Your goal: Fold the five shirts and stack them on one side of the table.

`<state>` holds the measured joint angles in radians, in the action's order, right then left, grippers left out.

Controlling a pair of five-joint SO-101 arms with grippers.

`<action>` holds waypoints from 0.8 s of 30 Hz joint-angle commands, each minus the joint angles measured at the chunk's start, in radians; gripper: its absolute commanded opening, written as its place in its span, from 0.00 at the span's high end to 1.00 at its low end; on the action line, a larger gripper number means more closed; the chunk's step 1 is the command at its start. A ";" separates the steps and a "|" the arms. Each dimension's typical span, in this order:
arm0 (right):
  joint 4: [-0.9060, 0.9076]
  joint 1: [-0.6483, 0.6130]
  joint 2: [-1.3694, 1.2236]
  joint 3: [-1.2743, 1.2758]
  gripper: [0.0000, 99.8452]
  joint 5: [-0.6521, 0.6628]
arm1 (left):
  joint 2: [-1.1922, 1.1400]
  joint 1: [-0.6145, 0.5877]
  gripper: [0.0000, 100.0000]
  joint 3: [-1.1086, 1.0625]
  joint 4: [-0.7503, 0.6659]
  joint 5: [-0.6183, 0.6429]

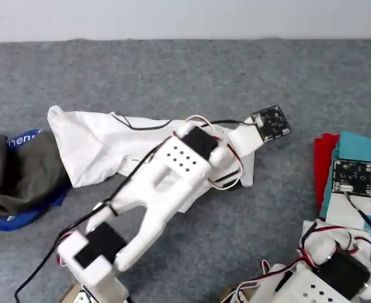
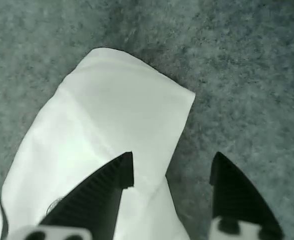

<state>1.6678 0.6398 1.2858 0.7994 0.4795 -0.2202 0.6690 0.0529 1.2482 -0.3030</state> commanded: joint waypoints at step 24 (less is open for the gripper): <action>-0.016 0.010 0.010 -0.012 0.99 0.009 | -0.582 0.008 0.88 0.529 -0.012 0.014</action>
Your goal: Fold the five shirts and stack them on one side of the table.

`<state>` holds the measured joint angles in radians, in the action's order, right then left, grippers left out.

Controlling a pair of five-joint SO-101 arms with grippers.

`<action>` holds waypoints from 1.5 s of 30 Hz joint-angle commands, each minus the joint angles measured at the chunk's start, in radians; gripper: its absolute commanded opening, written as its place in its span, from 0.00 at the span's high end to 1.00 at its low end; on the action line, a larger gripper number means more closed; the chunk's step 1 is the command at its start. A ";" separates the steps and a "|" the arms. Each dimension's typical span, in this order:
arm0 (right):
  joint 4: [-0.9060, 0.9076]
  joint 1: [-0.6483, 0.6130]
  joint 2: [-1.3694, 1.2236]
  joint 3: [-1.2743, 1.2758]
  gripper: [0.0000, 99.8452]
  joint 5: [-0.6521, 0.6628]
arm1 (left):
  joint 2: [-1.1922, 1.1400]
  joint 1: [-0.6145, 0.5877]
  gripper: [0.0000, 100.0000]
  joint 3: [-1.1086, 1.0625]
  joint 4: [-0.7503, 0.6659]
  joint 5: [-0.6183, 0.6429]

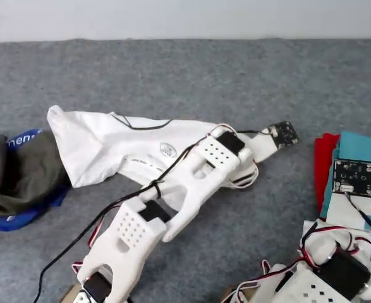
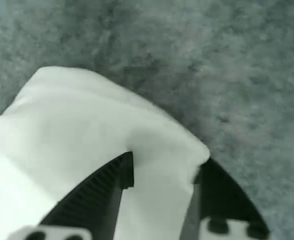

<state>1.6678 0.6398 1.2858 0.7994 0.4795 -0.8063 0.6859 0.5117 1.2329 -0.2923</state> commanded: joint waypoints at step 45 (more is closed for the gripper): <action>-0.018 -0.354 0.010 -0.012 0.99 -0.127 | 1.135 -0.509 0.99 0.383 0.523 -0.075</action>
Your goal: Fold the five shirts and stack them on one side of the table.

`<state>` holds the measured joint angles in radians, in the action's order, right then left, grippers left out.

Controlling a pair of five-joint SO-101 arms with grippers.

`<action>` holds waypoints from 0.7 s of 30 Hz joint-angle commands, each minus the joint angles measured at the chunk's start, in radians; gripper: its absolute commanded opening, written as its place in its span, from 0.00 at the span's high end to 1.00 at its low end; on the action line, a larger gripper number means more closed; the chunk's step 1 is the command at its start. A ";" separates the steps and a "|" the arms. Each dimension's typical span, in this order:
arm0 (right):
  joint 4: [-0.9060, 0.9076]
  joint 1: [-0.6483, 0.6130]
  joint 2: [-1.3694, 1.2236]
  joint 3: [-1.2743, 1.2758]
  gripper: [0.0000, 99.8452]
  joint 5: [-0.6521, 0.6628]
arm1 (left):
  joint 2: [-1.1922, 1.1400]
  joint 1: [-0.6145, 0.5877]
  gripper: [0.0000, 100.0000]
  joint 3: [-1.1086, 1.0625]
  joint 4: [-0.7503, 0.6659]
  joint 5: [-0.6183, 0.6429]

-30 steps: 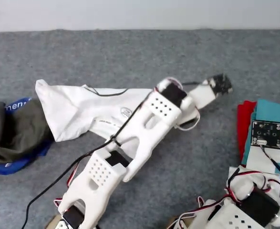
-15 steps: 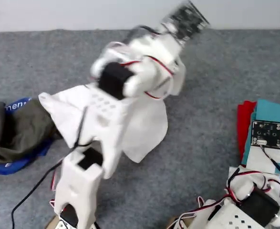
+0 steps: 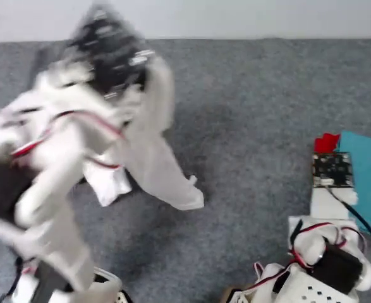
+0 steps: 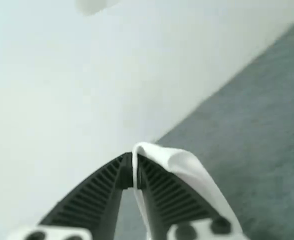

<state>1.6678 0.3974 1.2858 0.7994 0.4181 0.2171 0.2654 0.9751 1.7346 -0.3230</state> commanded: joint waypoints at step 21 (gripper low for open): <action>-0.309 -0.900 -0.358 0.074 0.84 -0.100 | 0.503 -0.566 0.99 -1.024 -0.103 -0.098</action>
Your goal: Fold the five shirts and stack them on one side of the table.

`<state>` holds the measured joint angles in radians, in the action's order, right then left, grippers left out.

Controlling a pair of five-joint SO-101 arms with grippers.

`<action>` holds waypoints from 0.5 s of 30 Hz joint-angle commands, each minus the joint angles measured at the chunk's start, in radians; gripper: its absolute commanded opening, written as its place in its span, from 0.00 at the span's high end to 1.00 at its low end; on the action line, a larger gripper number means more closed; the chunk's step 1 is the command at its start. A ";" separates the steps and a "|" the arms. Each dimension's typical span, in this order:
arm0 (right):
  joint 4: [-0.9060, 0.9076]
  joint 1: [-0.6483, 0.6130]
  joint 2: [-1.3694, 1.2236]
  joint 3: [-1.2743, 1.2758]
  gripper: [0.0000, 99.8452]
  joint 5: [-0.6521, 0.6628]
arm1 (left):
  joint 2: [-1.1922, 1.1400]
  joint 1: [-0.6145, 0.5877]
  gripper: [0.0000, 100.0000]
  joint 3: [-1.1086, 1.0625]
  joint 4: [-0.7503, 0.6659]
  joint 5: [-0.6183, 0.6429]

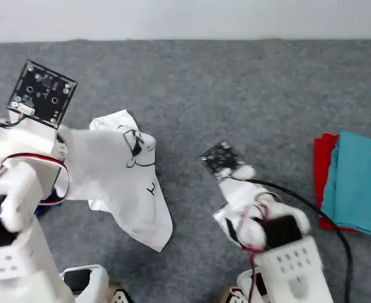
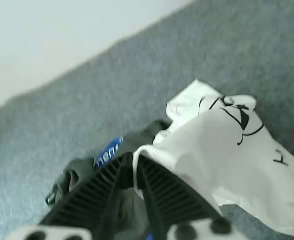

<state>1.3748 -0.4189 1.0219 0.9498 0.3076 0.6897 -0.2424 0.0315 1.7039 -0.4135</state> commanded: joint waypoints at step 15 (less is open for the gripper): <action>-0.018 -0.556 -0.599 -0.376 0.84 0.002 | 0.038 -0.353 0.99 -0.455 -0.328 -0.008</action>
<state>1.3732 -0.9175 0.4925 0.6705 0.3076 0.7066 -0.5692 -0.4028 1.4262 -0.4104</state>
